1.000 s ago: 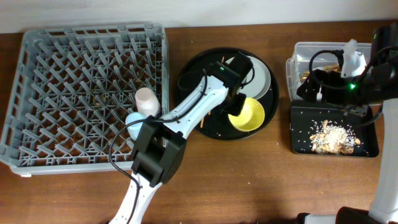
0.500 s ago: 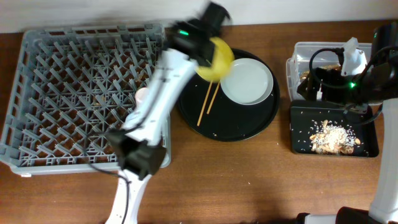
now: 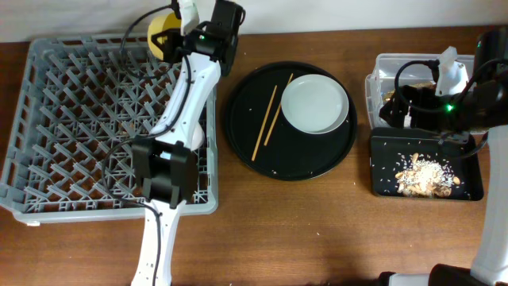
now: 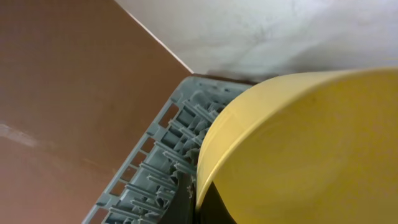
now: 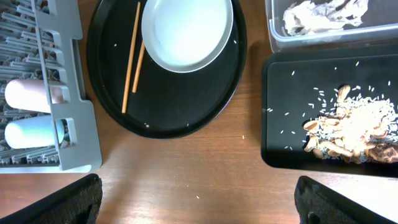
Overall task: Sort waste into correct bins and load items into the dishwasher rack
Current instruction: 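Carry the yellow bowl with the left gripper and set it in the rack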
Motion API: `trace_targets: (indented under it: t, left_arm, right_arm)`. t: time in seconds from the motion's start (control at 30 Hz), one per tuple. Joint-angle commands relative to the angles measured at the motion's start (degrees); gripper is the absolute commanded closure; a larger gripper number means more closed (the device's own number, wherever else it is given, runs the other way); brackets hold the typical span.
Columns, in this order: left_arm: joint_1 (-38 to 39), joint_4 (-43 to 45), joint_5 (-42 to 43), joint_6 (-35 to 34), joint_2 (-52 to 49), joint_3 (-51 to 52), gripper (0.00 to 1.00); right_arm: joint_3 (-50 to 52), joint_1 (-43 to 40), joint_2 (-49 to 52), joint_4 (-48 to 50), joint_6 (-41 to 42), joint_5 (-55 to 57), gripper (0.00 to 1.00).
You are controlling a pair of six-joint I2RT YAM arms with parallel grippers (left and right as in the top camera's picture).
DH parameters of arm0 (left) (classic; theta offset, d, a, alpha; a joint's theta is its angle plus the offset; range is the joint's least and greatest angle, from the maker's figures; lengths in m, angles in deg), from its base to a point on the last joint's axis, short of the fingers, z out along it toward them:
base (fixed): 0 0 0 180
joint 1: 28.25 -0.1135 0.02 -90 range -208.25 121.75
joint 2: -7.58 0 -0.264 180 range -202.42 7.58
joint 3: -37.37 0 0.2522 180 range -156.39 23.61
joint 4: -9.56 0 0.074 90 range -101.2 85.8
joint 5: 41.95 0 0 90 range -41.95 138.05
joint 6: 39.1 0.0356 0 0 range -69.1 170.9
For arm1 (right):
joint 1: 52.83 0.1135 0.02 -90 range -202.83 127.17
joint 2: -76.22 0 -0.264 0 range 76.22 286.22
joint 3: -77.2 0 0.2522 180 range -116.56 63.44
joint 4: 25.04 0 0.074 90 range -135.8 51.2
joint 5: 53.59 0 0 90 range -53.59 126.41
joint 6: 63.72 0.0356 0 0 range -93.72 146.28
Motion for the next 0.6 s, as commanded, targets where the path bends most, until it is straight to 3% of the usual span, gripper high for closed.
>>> trace_targets:
  t: [0.0, 0.3, 0.43, 0.47, 0.53, 0.57]
  left_arm:
    - [-2.03, 0.02, -3.80, 0.04, -3.19, 0.35, 0.99]
    - [0.20, -2.08, 3.13, 0.04, -4.31, 1.75, 1.00]
    - [0.87, -6.82, 12.37, 0.04, -4.31, 3.28, 0.98]
    - [0.92, -7.54, 12.81, 0.04, -4.31, 3.26, 0.95]
    - [1.51, -9.84, 12.81, 0.07, -4.31, 3.26, 0.69]
    - [2.32, -11.63, 12.81, 0.09, -4.31, 3.26, 0.63]
  right_arm:
    - [0.00, -0.22, 0.15, -0.04, -0.61, 0.55, 0.01]
    - [3.15, -0.22, 0.35, 1.09, -0.63, 0.81, 0.00]
    - [3.15, -0.22, 0.37, 1.77, -0.63, 1.64, 0.01]
    - [3.15, -0.22, 0.37, 1.92, -0.63, 1.64, 0.00]
    - [3.15, -0.22, 0.37, 2.40, -0.61, 1.62, 0.01]
    - [3.15, -0.22, 0.37, 2.60, -0.61, 1.62, 0.01]
